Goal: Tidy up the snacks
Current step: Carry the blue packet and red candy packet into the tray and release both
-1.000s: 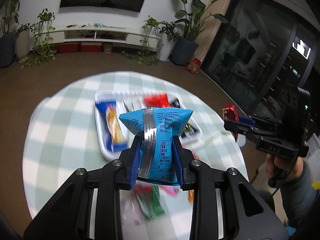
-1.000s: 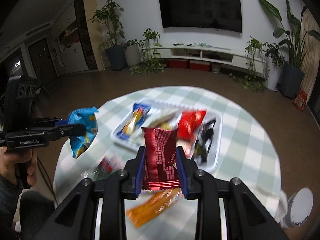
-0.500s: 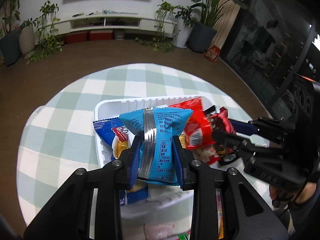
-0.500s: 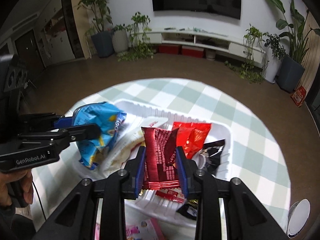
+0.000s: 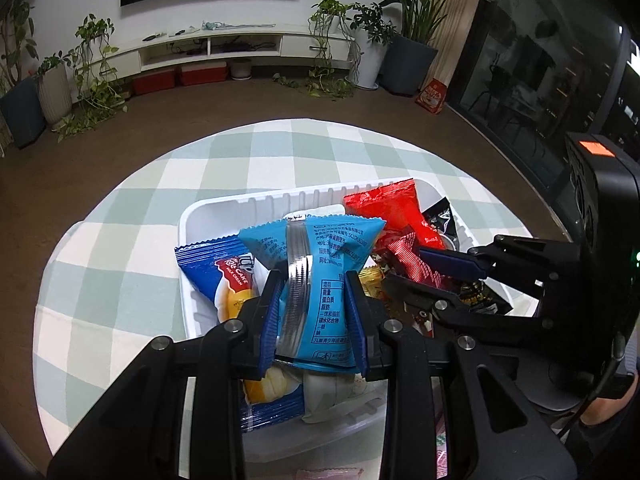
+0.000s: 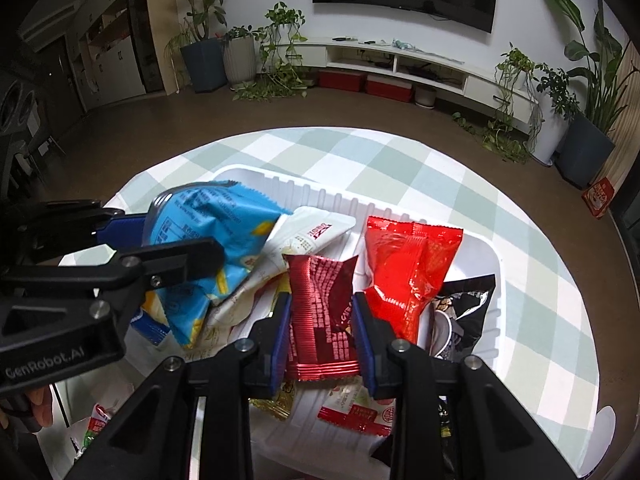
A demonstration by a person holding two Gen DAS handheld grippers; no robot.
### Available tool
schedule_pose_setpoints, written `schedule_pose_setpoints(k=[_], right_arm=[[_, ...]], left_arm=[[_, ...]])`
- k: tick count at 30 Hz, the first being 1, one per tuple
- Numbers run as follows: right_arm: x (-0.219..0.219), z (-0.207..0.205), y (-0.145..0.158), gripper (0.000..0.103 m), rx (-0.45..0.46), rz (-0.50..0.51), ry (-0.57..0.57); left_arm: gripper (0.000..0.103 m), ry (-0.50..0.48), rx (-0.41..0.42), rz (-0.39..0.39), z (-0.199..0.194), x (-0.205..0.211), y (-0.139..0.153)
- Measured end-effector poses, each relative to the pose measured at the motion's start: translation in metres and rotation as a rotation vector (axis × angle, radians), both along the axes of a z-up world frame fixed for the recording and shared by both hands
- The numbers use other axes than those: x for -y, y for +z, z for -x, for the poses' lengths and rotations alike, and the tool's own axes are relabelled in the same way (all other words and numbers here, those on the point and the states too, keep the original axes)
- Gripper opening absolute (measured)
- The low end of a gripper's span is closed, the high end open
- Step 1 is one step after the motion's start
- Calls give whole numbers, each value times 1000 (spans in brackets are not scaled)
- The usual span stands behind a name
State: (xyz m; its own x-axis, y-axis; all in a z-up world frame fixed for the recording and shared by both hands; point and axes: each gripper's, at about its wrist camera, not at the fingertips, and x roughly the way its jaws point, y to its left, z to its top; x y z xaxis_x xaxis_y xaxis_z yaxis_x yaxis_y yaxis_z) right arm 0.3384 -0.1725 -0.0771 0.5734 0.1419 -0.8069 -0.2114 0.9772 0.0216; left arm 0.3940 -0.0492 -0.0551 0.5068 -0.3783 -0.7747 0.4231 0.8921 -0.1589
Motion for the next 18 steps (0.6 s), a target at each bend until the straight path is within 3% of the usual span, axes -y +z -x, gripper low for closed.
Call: schedule_pose_setpoints(k=[7, 9, 10, 18], right_arm=[[-3, -1, -6, 33, -18, 26, -8], [-3, -3, -8, 33, -28, 28, -8], [-3, -3, -9, 33, -29, 32, -8], [-1, 2, -10, 36, -20, 34, -15]], left_arm=[[31, 2, 8, -24, 3, 3, -3], [47, -12, 8, -42, 3, 7, -6], [49, -14, 5, -48, 3, 8, -8], [53, -25, 16, -40, 8, 8, -7]])
